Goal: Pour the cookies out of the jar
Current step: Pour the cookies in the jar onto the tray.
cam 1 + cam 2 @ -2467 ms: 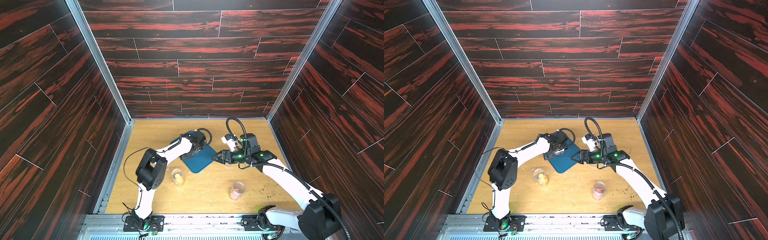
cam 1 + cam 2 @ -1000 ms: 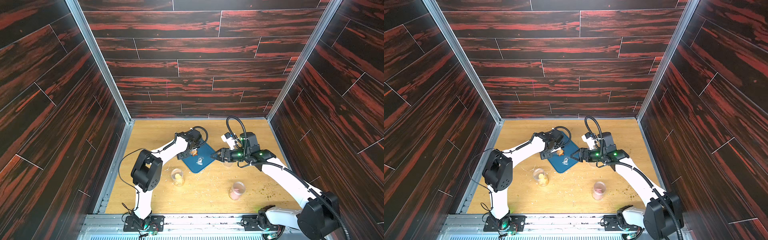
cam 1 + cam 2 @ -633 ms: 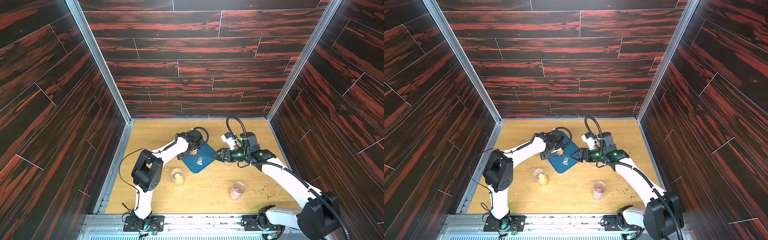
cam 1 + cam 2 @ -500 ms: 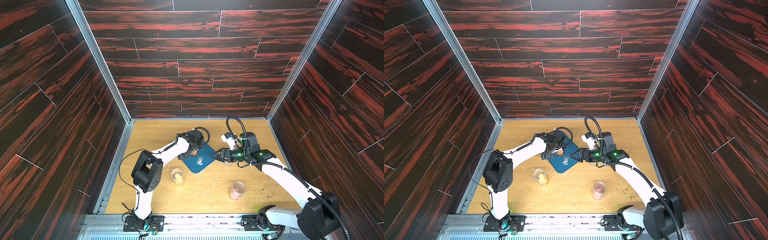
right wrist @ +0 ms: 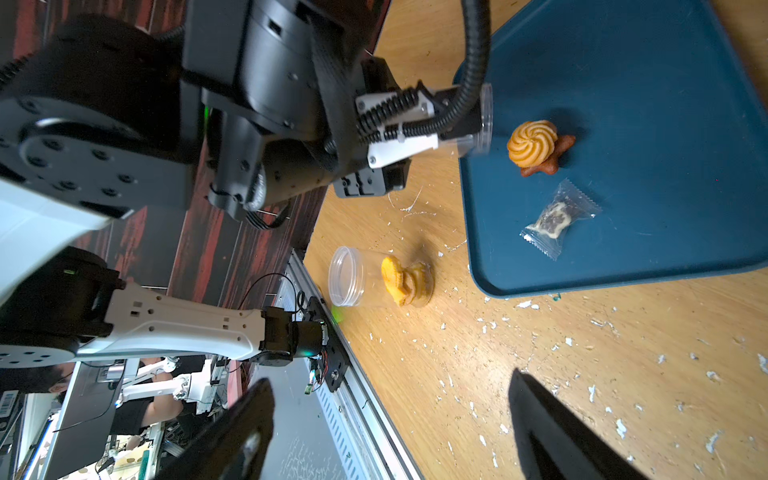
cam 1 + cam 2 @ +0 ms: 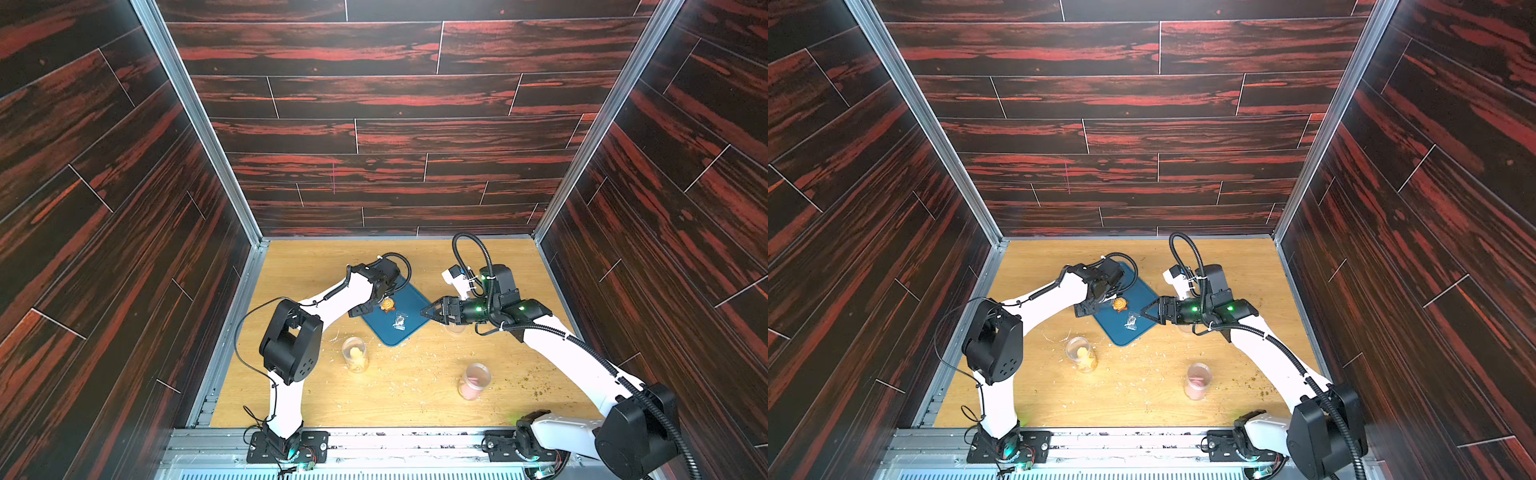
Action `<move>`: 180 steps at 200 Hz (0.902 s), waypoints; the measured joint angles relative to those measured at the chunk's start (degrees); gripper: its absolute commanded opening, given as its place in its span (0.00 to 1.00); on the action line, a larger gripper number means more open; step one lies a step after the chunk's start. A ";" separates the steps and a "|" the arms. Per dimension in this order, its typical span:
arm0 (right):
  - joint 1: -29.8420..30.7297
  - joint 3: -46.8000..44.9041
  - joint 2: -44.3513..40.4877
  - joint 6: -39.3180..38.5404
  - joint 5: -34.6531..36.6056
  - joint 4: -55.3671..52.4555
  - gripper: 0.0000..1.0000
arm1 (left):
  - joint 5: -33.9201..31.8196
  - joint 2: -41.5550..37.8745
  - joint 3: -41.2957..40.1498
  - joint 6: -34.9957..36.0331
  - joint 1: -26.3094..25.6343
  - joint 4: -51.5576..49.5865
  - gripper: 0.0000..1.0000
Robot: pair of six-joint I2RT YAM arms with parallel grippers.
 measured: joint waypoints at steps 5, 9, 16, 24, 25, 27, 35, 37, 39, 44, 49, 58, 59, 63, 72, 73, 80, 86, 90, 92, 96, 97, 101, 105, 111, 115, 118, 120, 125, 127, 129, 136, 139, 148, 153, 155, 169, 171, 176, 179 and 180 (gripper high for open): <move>0.00 -0.07 -0.02 -0.02 -0.02 0.00 0.92 | 0.17 0.07 0.26 -0.04 -0.13 0.00 0.45; 0.00 -0.11 -0.02 -0.04 -0.02 -0.04 0.92 | 0.13 0.11 0.48 -0.04 -0.26 -0.04 0.45; 0.00 -0.17 -0.02 -0.17 -0.04 -0.15 0.92 | -0.02 0.26 0.81 -0.02 -0.55 -0.09 0.46; 0.00 -0.17 -0.02 -0.31 -0.07 -0.48 0.92 | -0.63 0.44 0.74 0.09 -0.79 0.11 0.49; 0.00 -0.17 -0.02 -0.35 -0.07 -0.57 0.92 | -0.79 0.46 0.63 0.17 -0.81 0.20 0.49; 0.00 -0.17 -0.02 -0.35 -0.09 -0.61 0.92 | -0.98 0.46 0.44 0.22 -0.81 0.33 0.49; 0.00 -0.17 -0.02 -0.46 -0.20 -0.81 0.92 | -2.29 0.48 -0.92 0.57 -0.87 0.90 0.50; 0.00 -0.17 -0.02 -0.50 -0.20 -0.83 0.92 | -2.58 0.48 -1.14 0.70 -0.90 0.90 0.50; 0.00 -0.17 -0.02 -0.57 -0.20 -0.87 0.92 | -2.91 0.48 -1.46 0.79 -0.92 0.83 0.50; 0.00 -0.17 -0.02 -0.63 -0.22 -0.96 0.92 | -3.65 0.55 -2.19 0.94 -0.90 0.61 0.50; 0.00 -0.17 -0.02 -0.76 -0.22 -1.01 0.91 | -4.37 0.94 -2.45 1.05 -0.72 -0.17 0.50; 0.00 -0.17 -0.02 -1.01 -0.35 -1.09 0.92 | -5.31 1.77 -2.12 0.98 -0.37 -0.94 0.50; -0.02 -0.17 -0.02 -1.07 -0.39 -1.11 0.91 | -5.46 1.92 -1.92 0.96 -0.35 -1.11 0.50; -0.02 -0.17 -0.02 -1.11 -0.44 -1.18 0.92 | -5.77 2.49 -1.27 0.85 -0.26 -1.53 0.49; -0.02 -0.17 -0.02 -1.33 -0.59 -1.38 0.92 | -6.58 3.98 1.09 0.31 -0.15 -2.25 0.49; -0.02 -0.17 -0.02 -1.33 -0.63 -1.42 0.92 | -6.67 4.07 1.31 0.24 -0.13 -2.27 0.49; -0.07 -0.17 0.00 -1.46 -0.70 -1.55 0.92 | -7.34 5.09 2.99 -0.15 -0.02 -2.03 0.48; -0.07 -0.17 0.00 -1.53 -0.72 -1.68 0.92 | -7.74 5.53 3.76 -0.33 -0.04 -1.66 0.48; -0.07 -0.17 0.00 -1.57 -0.72 -1.73 0.92 | -8.00 5.64 3.96 -0.44 -0.13 -1.36 0.48; -0.07 -0.17 -0.02 -1.60 -0.74 -1.75 0.92 | -8.15 5.64 3.96 -0.48 -0.20 -1.25 0.48; -0.09 -0.17 0.00 -1.68 -0.79 -1.77 0.92 | -8.37 5.64 3.96 -0.57 -0.28 -1.22 0.48; -0.09 -0.17 0.00 -1.68 -0.81 -1.77 0.92 | -8.46 5.64 3.96 -0.48 -0.31 -1.16 0.48; -0.09 -0.17 -0.02 -1.73 -0.85 -1.77 0.92 | -8.83 5.64 3.96 -0.48 -0.42 -1.44 0.48; -0.13 -0.17 0.00 -1.77 -0.90 -1.77 0.92 | -8.98 5.64 3.96 -0.39 -0.52 -1.57 0.48; -0.15 -0.17 0.00 -1.84 -0.94 -1.75 0.92 | -9.05 5.64 4.00 -0.42 -0.63 -1.55 0.48; -0.20 -0.17 0.00 -1.90 -1.01 -1.73 0.92 | -9.03 5.64 4.11 -0.39 -0.72 -1.60 0.48; -0.20 -0.17 0.00 -1.90 -1.05 -1.73 0.92 | -8.90 5.66 4.20 -0.50 -0.76 -1.64 0.48; -0.22 -0.17 0.00 -1.92 -1.07 -1.70 0.92 | -8.87 5.66 4.28 -0.46 -0.81 -1.68 0.48; -0.24 -0.17 0.00 -1.92 -1.09 -1.70 0.92 | -8.83 5.66 4.52 -0.52 -0.94 -1.84 0.48; -0.24 -0.17 -0.02 -1.90 -1.11 -1.70 0.92 | -8.85 5.66 4.59 -0.50 -1.01 -1.86 0.48; -0.24 -0.17 0.00 -1.92 -1.14 -1.68 0.92 | -8.85 5.66 4.68 -0.55 -1.05 -1.88 0.48; -0.26 -0.17 -0.02 -1.92 -1.18 -1.68 0.92 | -9.14 5.64 4.68 -0.63 -1.22 -1.70 0.49; -0.26 -0.17 0.00 -1.92 -1.18 -1.70 0.92 | -9.35 5.62 4.55 -0.57 -1.31 -1.62 0.49; -0.28 -0.17 0.00 -1.92 -1.18 -1.70 0.92 | -9.49 5.62 3.96 -0.46 -1.44 -1.33 0.49; -0.31 -0.20 0.00 -1.90 -1.18 -1.60 0.92 | -9.35 5.64 3.67 -0.46 -1.53 -1.44 0.49; -0.31 -0.22 0.00 -1.92 -1.18 -1.55 0.92 | -9.33 5.66 3.58 -0.44 -1.60 -1.55 0.49; -0.35 -0.39 0.02 -1.90 -1.36 -1.25 0.92 | -8.55 6.08 4.04 -0.90 -2.25 -2.45 0.49; -0.35 -0.39 0.04 -1.92 -1.38 -1.27 0.92 | -8.37 6.16 4.24 -0.96 -2.34 -2.54 0.49; -0.35 -0.39 0.13 -1.92 -1.51 -1.27 0.92 | -8.09 6.38 4.72 -1.27 -2.51 -2.56 0.49; -0.35 -0.39 0.15 -1.90 -1.51 -1.25 0.92 | -7.85 6.54 5.01 -1.49 -2.73 -2.56 0.49; -0.35 -0.39 0.17 -1.90 -1.53 -1.25 0.92 | -7.78 6.54 5.07 -1.55 -2.75 -2.54 0.49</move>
